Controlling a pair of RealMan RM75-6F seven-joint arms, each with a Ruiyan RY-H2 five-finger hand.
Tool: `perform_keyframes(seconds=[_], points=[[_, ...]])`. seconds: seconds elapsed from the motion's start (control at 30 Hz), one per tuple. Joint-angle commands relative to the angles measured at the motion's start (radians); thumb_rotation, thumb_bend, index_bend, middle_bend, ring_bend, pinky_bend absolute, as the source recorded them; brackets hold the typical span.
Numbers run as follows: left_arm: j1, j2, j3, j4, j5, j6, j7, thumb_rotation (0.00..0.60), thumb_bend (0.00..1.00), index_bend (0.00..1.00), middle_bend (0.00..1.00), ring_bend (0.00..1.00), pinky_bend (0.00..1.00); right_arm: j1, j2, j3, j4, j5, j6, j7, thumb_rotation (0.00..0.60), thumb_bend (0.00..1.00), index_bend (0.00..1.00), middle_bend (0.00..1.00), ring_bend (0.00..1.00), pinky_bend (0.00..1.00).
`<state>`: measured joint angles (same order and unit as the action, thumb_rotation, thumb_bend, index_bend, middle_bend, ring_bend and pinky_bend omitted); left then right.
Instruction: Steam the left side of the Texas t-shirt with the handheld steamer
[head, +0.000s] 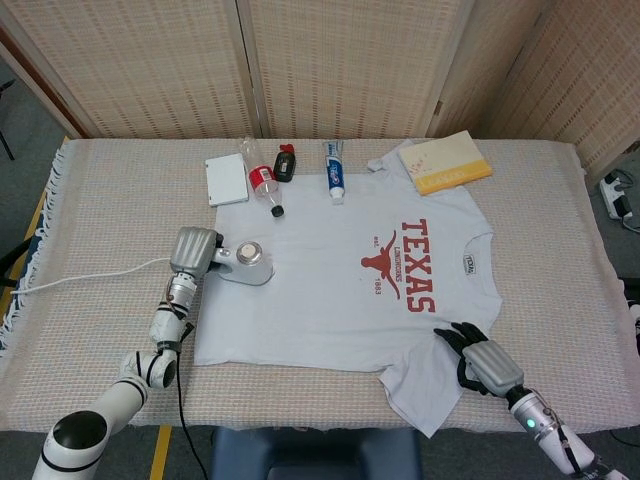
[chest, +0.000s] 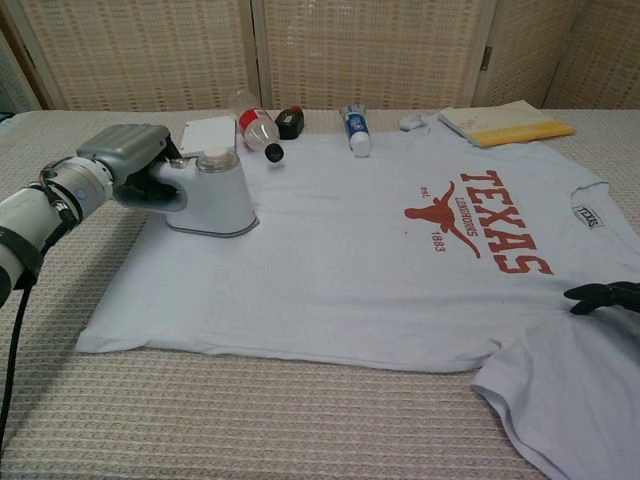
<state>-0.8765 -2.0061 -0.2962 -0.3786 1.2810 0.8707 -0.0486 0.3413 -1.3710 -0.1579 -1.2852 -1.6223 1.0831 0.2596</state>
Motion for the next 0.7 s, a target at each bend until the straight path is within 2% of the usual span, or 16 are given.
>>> perform_keyframes(seconds=[0.03,0.27,0.43,0.53,0.7], points=[[-0.002,-0.012,-0.031,0.070,-0.046,-0.047,-0.028,0.600,0.41,0.89,0.99,0.83,0.74,0.001,0.002,0.002,-0.003,0.002,-0.001,-0.003,0.389,1.00,0.00,0.13,0.00,0.01],[0.024,0.018,-0.052,0.112,-0.074,-0.036,-0.106,0.600,0.41,0.89,0.99,0.82,0.74,0.000,0.006,0.005,-0.013,0.003,0.001,-0.010,0.390,1.00,0.00,0.13,0.00,0.01],[0.065,0.064,-0.061,0.057,-0.073,0.057,-0.215,0.600,0.41,0.89,0.98,0.82,0.75,-0.004,0.013,0.010,-0.020,0.000,0.019,-0.011,0.390,1.00,0.00,0.13,0.00,0.01],[0.109,0.098,-0.042,0.007,-0.051,0.129,-0.261,0.600,0.40,0.89,0.98,0.82,0.75,-0.007,0.021,0.014,-0.027,-0.004,0.037,-0.011,0.393,1.00,0.00,0.13,0.00,0.02],[0.180,0.135,0.014,-0.019,-0.006,0.203,-0.240,0.600,0.40,0.88,0.98,0.81,0.75,-0.012,0.035,0.022,-0.036,-0.004,0.058,-0.009,0.392,1.00,0.00,0.13,0.00,0.01]])
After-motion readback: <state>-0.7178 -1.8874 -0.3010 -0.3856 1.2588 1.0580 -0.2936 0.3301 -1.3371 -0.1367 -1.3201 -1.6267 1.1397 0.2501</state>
